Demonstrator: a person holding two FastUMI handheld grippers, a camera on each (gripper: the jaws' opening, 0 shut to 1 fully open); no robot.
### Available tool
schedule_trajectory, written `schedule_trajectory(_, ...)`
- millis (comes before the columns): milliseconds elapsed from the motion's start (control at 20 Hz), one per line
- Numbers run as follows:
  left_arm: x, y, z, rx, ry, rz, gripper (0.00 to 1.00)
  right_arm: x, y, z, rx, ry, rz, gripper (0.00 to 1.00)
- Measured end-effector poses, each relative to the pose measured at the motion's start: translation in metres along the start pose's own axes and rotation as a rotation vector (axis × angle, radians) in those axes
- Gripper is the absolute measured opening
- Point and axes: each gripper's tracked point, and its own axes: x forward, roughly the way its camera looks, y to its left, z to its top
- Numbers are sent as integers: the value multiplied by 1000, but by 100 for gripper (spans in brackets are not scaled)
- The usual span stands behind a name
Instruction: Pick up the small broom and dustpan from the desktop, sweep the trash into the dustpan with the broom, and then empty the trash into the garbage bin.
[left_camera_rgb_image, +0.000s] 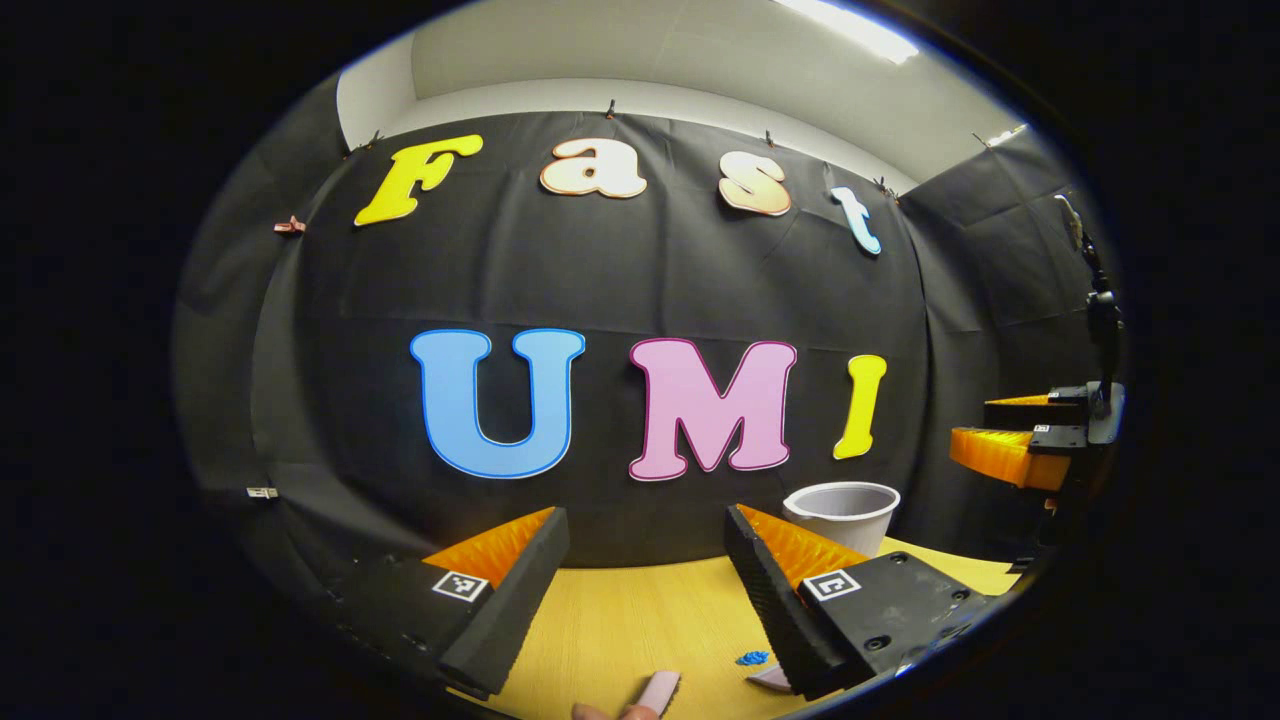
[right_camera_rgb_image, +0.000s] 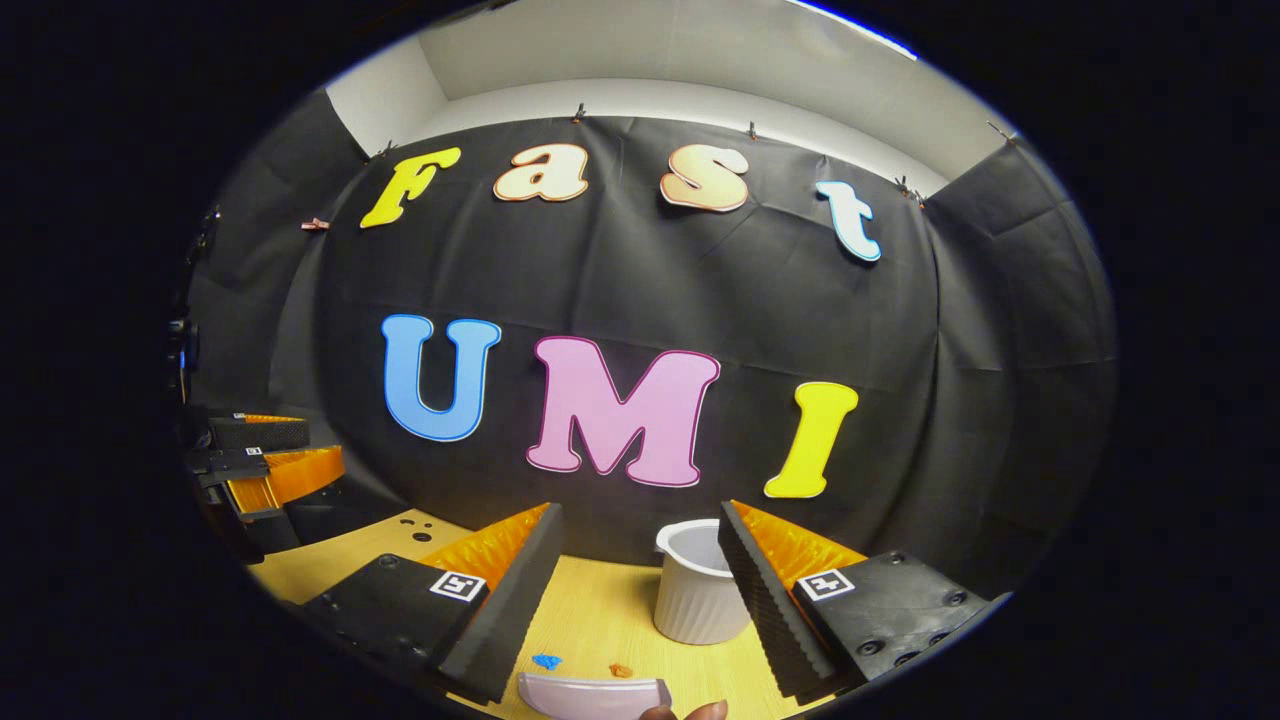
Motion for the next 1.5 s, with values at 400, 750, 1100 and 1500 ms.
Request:
schedule_trajectory(400,1,-4,-23,23,38,-18,98,-39,11,-107,-18,352,94,97)
schedule_trajectory(750,-2,3,-49,16,93,-2,99,-102,25,-264,7,775,146,95)
schedule_trajectory(1100,-14,16,-66,20,120,20,99,-130,22,-363,7,1044,160,90)
schedule_trajectory(1500,-27,28,-72,38,129,56,99,-133,30,-436,-36,1259,181,75)
